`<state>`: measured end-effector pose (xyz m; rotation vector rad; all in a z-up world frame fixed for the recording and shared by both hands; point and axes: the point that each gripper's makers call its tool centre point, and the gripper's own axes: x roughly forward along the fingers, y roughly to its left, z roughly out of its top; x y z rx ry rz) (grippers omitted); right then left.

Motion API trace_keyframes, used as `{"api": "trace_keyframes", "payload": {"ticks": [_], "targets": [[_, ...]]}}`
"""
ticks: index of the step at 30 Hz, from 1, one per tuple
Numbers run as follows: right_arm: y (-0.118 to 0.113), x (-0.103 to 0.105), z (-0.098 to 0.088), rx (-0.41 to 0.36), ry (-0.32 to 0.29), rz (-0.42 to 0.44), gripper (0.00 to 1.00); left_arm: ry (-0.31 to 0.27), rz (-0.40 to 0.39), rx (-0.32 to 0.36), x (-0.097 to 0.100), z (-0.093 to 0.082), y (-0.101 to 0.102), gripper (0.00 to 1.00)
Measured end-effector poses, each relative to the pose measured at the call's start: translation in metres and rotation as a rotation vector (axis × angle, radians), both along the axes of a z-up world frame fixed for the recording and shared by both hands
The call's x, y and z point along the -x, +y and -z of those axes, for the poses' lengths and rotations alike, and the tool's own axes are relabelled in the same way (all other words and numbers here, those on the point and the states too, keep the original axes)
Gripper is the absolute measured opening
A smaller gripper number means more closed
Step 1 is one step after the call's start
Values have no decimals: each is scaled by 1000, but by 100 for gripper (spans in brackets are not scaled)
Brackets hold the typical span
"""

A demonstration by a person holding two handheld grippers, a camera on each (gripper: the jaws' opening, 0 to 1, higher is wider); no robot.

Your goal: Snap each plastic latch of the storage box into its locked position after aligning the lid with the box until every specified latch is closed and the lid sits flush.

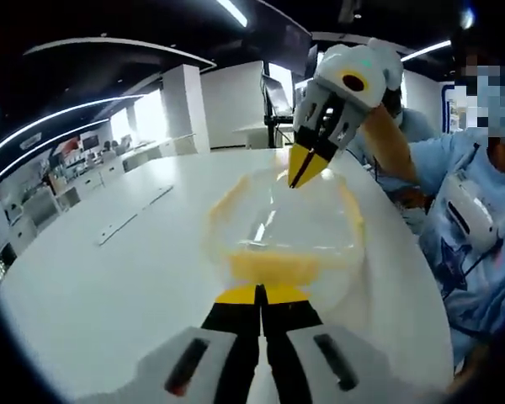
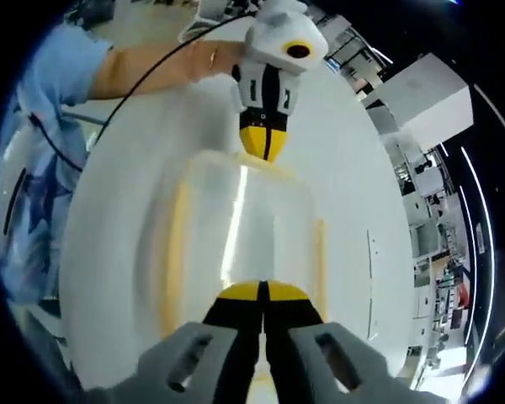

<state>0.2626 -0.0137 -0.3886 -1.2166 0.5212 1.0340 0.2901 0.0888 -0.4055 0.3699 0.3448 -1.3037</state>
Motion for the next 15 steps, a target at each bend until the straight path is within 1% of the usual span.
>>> {"api": "trace_keyframes", "payload": {"ticks": [1,2,3,5,10,11,15], "targets": [[-1,0,0,3,-3,2,0,-1,-2,-5,0,0,-1,0],[-3,2,0,21,-20,3,0,-6,-3,-14,2,0,-2,0],[-3,2,1,24,-33,-1,0,-9,-1,-16,2,1,-2,0],[-3,1,0,22,-41,-3,0,-1,1,-10,2,1,-2,0],[-4,-1,0,-16,5,20,0,22,-6,-8,3,2,-4,0],[-4,0,1,-12,-8,18,0,30,-6,-1,3,2,-3,0],[-5,0,0,-20,-14,21,0,37,-5,2,4,2,-4,0]]}}
